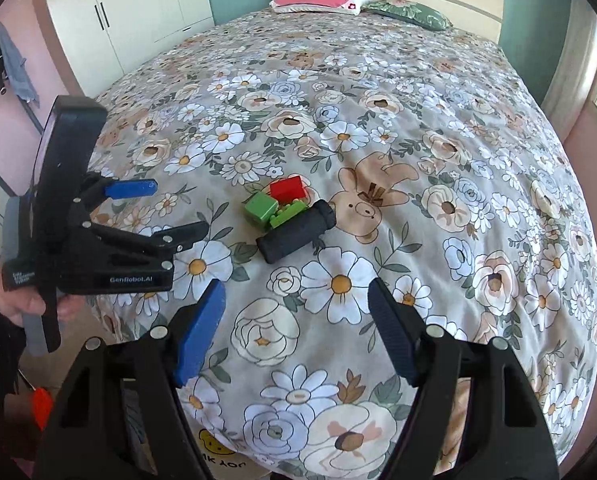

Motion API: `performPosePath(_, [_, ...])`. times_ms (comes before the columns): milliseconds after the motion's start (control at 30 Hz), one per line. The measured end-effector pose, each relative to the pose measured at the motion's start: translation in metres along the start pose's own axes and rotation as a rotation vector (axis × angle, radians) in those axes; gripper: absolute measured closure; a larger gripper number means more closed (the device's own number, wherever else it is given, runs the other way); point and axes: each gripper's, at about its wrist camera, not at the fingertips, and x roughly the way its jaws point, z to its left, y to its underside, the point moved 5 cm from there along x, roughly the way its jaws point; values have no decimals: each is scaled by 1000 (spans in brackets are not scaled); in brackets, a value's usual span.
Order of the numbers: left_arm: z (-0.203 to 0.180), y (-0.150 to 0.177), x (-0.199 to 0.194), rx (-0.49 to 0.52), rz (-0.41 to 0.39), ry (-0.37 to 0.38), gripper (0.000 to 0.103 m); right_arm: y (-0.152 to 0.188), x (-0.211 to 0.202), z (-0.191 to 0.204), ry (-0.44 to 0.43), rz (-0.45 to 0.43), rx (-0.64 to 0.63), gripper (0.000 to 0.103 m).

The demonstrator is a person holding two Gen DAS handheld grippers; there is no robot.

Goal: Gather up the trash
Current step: 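Raise both tools from the wastebasket toward the blocks and black tube on the bed, then grasp the green block with the left tool while the right tool grasps the black foam tube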

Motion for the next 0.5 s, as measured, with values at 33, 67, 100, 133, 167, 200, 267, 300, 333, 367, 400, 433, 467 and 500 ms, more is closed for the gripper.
performPosePath(33, [1, -2, 6, 6, 0, 9, 13, -4, 8, -4, -7, 8, 25, 30])
performPosePath(67, [1, -3, 11, 6, -1, 19, 13, -8, 16, -7, -14, 16, 53, 30])
performPosePath(100, [2, -5, 16, 1, -4, 31, 13, -11, 24, -12, -22, 24, 81, 30])
performPosePath(133, [2, -6, 20, -6, -9, 56, 13, -15, 33, -15, -26, 30, 106, 30])
performPosePath(167, [2, -7, 23, -7, -16, 82, 13, -17, 40, -17, -28, 35, 121, 30])
performPosePath(200, [0, -9, 26, 0, -28, 100, 13, -20, 47, -19, -34, 42, 138, 30])
performPosePath(267, [-3, -9, 33, 45, -38, 122, 13, -23, 61, -22, -52, 61, 171, 30])
performPosePath(300, [-5, -9, 36, 69, -37, 134, 13, -24, 67, -23, -57, 71, 187, 30])
performPosePath(333, [-5, -9, 38, 88, -38, 141, 13, -25, 73, -23, -60, 81, 196, 30])
performPosePath(367, [-5, -8, 41, 107, -35, 149, 13, -26, 77, -24, -62, 87, 204, 30])
performPosePath(400, [-6, -7, 45, 120, -25, 159, 13, -26, 82, -24, -63, 94, 213, 30])
performPosePath(433, [-6, -7, 48, 134, -18, 170, 13, -27, 87, -24, -62, 101, 221, 30])
performPosePath(467, [-6, -6, 51, 150, -14, 172, 13, -27, 92, -24, -63, 111, 230, 30])
performPosePath(500, [-7, -7, 54, 166, -9, 171, 14, -27, 96, -24, -63, 119, 238, 30])
